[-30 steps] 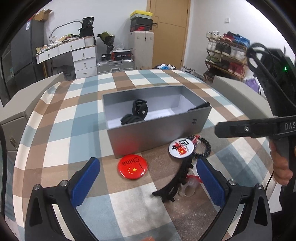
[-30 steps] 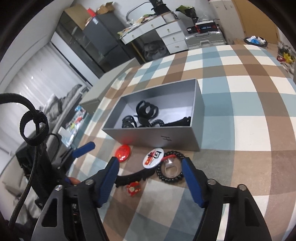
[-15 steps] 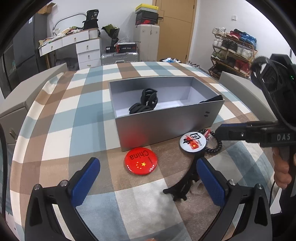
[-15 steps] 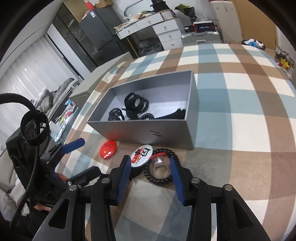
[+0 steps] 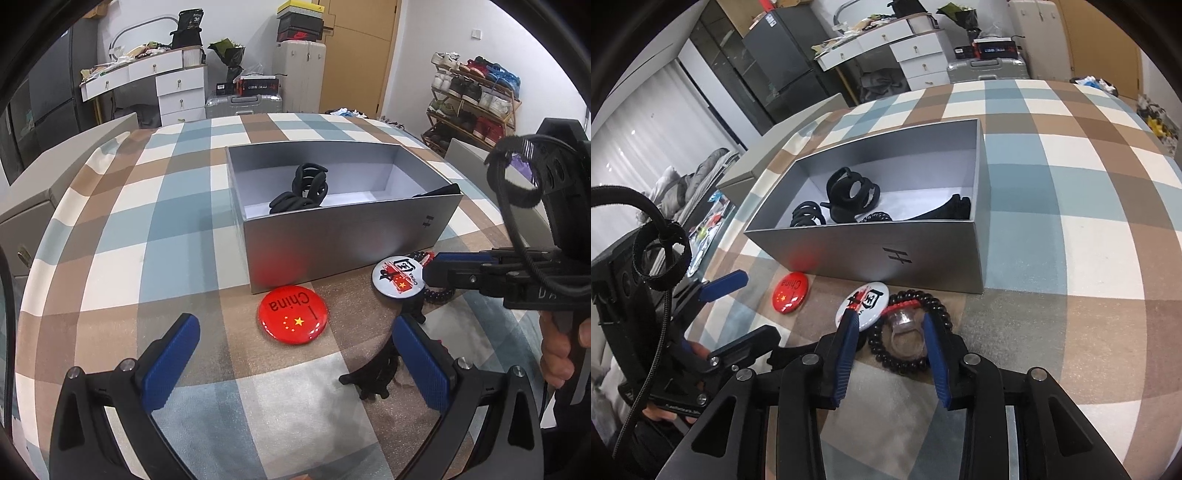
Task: Organize jewelry
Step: 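Close the right tool on the clear red-capped container, then grasp the red China badge with the left tool while the right tool lifts the container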
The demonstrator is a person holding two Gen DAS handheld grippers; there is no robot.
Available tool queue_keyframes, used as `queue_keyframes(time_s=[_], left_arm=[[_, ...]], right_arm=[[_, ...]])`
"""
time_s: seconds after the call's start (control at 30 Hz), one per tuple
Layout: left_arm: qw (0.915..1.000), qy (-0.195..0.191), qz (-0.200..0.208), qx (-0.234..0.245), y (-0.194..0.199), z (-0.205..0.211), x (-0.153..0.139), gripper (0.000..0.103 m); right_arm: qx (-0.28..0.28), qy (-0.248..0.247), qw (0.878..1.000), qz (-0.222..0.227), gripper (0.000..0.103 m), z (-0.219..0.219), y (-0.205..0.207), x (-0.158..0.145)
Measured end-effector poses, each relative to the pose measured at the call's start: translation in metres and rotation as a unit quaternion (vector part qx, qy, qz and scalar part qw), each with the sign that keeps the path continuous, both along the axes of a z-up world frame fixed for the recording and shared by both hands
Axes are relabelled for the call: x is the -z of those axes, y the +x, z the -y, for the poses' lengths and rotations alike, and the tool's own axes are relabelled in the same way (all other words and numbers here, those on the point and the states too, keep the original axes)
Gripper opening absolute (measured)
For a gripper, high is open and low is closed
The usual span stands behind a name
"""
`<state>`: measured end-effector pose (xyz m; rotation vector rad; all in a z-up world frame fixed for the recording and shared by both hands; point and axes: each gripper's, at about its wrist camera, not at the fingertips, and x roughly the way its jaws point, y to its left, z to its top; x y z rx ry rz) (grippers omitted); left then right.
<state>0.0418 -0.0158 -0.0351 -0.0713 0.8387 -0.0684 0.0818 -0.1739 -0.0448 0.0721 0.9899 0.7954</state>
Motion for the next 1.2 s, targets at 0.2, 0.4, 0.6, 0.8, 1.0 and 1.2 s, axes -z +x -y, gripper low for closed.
queue_keyframes(time_s=[0.2, 0.4, 0.6, 0.8, 1.0, 1.2], left_arm=[[1.0, -0.002, 0.001, -0.002, 0.0, -0.002, -0.001, 0.101], [1.0, -0.002, -0.001, -0.001, 0.0, -0.002, 0.0, 0.101], [1.0, -0.001, -0.004, 0.001, 0.001, -0.002, 0.001, 0.101], [0.9999, 0.001, -0.014, -0.007, 0.004, -0.004, 0.005, 0.101], [0.9992, -0.015, -0.037, -0.01, 0.008, -0.01, 0.01, 0.101], [0.999, 0.016, -0.043, -0.004, 0.007, -0.003, 0.011, 0.085]], right_arm=[[-0.007, -0.018, 1.0, 0.013, 0.02, -0.004, -0.003, 0.0], [-0.008, -0.017, 1.0, 0.015, 0.018, -0.003, -0.002, 0.001], [-0.011, 0.003, 1.0, 0.021, 0.017, 0.001, -0.004, -0.007], [-0.016, 0.025, 0.999, 0.032, 0.017, 0.005, -0.008, -0.019], [-0.019, 0.034, 0.999, 0.031, 0.017, 0.005, -0.008, -0.022], [-0.021, 0.032, 0.999, 0.029, 0.017, 0.004, -0.009, -0.021]])
